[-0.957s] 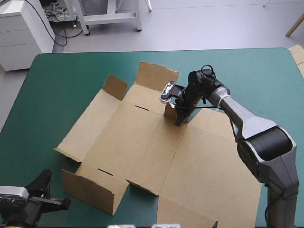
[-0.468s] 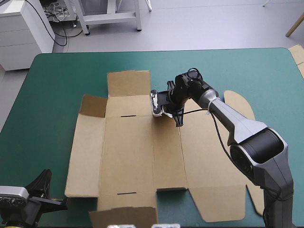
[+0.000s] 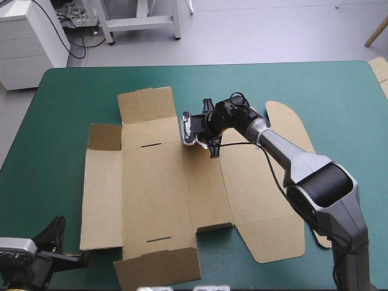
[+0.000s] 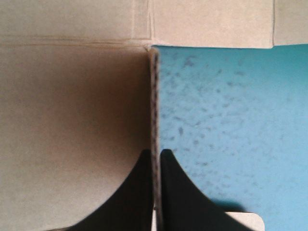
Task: Fold the box
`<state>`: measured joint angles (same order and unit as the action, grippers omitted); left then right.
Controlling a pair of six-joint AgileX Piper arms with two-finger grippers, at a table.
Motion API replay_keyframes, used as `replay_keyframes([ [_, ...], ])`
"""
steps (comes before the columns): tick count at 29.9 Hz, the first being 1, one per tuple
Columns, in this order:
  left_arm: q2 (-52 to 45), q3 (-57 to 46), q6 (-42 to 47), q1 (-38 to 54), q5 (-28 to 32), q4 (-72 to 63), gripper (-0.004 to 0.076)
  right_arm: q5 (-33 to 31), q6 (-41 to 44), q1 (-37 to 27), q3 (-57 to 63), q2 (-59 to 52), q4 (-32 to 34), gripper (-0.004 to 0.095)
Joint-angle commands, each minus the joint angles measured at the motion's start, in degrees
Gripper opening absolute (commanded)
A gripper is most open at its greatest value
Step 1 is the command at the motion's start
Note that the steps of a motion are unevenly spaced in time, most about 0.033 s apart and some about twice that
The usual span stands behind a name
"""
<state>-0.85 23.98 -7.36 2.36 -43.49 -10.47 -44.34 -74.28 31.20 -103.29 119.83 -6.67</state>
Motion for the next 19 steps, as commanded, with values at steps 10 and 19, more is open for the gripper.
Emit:
replay_keyframes([
  [10, -0.4, 1.4, 0.2, -0.4, 4.6, -0.9, -0.0008, 4.4, 5.8, -0.1, -2.1, -1.5, -1.9, -0.0022],
  [19, -0.4, 1.4, 0.2, -0.4, 4.6, -0.9, -0.0008, 6.1, 8.9, -0.1, -2.1, -1.4, -3.6, 0.0133],
])
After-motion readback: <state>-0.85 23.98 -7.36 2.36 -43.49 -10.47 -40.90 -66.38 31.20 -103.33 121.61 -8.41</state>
